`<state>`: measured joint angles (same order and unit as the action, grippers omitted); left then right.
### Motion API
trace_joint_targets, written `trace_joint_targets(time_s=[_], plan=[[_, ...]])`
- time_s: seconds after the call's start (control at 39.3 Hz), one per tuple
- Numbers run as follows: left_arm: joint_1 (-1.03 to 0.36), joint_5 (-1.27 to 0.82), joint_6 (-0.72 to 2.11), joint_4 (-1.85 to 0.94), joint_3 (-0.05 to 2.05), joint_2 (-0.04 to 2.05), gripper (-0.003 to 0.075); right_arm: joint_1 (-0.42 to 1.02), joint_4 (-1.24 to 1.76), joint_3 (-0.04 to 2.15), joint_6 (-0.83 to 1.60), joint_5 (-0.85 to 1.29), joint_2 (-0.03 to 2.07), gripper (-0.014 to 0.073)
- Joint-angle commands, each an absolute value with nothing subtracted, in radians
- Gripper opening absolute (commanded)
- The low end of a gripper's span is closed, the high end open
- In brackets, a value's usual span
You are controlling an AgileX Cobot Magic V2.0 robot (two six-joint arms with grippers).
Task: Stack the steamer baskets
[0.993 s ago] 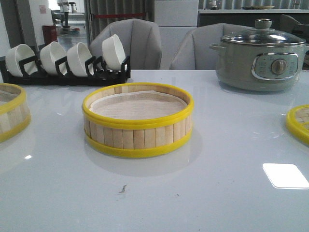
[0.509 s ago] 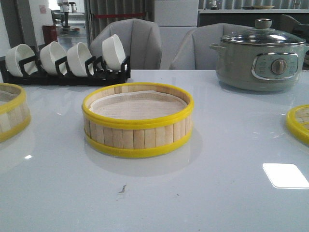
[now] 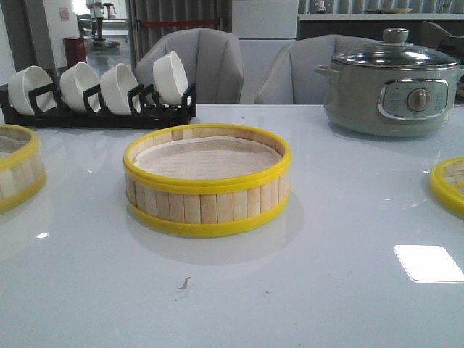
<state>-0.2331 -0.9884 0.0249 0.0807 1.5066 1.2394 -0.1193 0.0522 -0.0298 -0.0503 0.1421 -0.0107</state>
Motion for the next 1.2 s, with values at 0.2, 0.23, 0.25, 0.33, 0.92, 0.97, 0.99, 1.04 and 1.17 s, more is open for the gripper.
trace_joint_targets(time_s=[0.2, 0.23, 0.25, 0.33, 0.92, 0.97, 0.99, 1.04, 1.17], plan=[[-0.239, -0.968, 0.038, 0.077, 1.545, 1.219, 0.0088, -0.118, 0.053, -0.015, -0.041, 0.059, -0.031, 0.0057], [-0.239, -0.961, 0.038, 0.088, 1.545, 1.219, 0.0088, -0.118, 0.053, -0.015, -0.041, 0.059, -0.031, 0.0057], [-0.239, -0.955, 0.038, 0.091, 1.545, 1.219, 0.0088, -0.118, 0.053, -0.015, -0.041, 0.059, -0.031, 0.0057], [-0.239, -0.948, 0.038, 0.093, 1.545, 1.219, 0.0088, -0.118, 0.053, -0.015, -0.041, 0.059, -0.031, 0.0057], [-0.239, -0.948, 0.038, 0.113, 1.545, 1.219, 0.0088, -0.118, 0.053, -0.015, -0.041, 0.059, -0.031, 0.0057], [-0.239, -0.948, 0.038, 0.111, 1.545, 1.219, 0.0088, -0.118, 0.053, -0.015, -0.041, 0.059, -0.031, 0.0057], [-0.239, -0.948, 0.038, 0.110, 1.545, 1.219, 0.0088, -0.118, 0.053, -0.015, -0.041, 0.059, -0.031, 0.0057], [-0.239, -0.948, 0.038, 0.110, 1.545, 1.219, 0.0088, -0.118, 0.044, -0.015, -0.037, 0.059, -0.031, 0.0057], [-0.239, -0.950, 0.038, 0.105, 1.545, 1.219, 0.0087, -0.119, -0.042, -0.015, 0.000, 0.061, -0.031, 0.0057]])
